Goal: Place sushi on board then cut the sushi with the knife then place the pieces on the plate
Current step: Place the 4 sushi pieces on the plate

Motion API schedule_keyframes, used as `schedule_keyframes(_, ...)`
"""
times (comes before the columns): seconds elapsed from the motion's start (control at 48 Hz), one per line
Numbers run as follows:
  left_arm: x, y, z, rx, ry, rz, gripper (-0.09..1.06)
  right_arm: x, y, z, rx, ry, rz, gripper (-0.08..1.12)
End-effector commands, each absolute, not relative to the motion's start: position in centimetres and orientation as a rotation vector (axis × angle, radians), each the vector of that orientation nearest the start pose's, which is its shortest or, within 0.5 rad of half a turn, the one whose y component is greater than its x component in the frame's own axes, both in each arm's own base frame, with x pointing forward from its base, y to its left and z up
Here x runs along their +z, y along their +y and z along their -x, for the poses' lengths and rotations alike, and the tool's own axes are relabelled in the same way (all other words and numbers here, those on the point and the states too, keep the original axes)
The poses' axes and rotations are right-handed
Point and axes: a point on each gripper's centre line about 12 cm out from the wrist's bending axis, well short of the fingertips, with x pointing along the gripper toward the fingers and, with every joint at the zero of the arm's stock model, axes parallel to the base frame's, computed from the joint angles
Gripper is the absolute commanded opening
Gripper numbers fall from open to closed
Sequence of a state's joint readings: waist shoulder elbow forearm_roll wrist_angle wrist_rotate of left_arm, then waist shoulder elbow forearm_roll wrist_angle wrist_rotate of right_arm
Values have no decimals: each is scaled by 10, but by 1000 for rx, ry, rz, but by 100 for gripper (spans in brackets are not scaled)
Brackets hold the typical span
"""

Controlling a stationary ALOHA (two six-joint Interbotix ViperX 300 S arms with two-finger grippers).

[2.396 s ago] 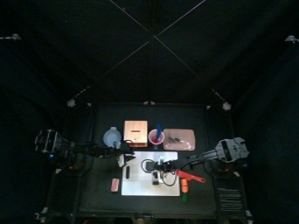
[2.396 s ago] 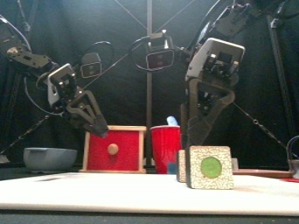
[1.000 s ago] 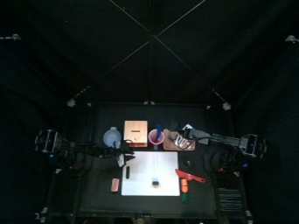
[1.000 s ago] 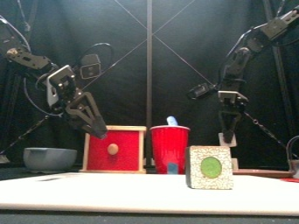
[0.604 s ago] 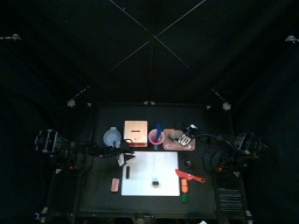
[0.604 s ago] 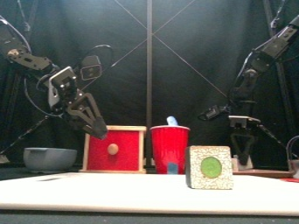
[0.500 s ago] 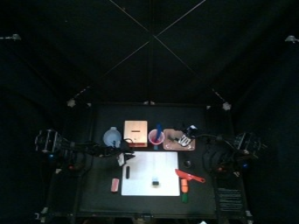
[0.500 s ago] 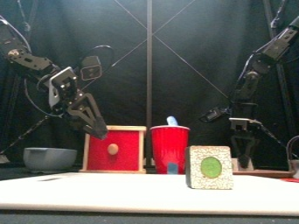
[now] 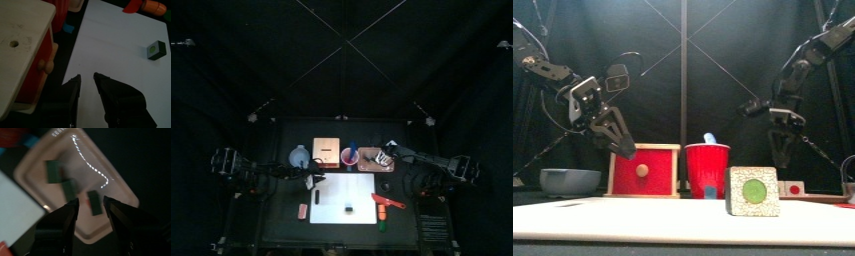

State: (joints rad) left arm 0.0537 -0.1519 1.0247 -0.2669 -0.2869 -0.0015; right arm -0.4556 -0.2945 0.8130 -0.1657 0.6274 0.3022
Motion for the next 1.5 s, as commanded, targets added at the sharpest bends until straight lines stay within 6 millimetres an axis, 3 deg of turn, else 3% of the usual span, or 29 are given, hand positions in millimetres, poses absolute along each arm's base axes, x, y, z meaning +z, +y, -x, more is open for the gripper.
schedule_keyframes(0.021,142,26,-307,202,556,243,70,203,-93,-279,-430,1004,-262,81)
schedule_keyframes(0.312,142,27,-306,205,556,243,70,213,16,-334,-80,897,-164,83)
schedule_keyframes(0.5,140,28,-305,207,575,248,70,205,58,-355,18,854,-262,92)
schedule_keyframes(1.125,136,27,-303,203,622,253,70,163,113,-397,108,933,-211,94)
schedule_keyframes(1.271,137,27,-303,202,621,252,70,147,113,-398,103,968,-197,87)
schedule_keyframes(1.5,137,27,-303,202,619,253,70,137,109,-397,94,991,-167,63)
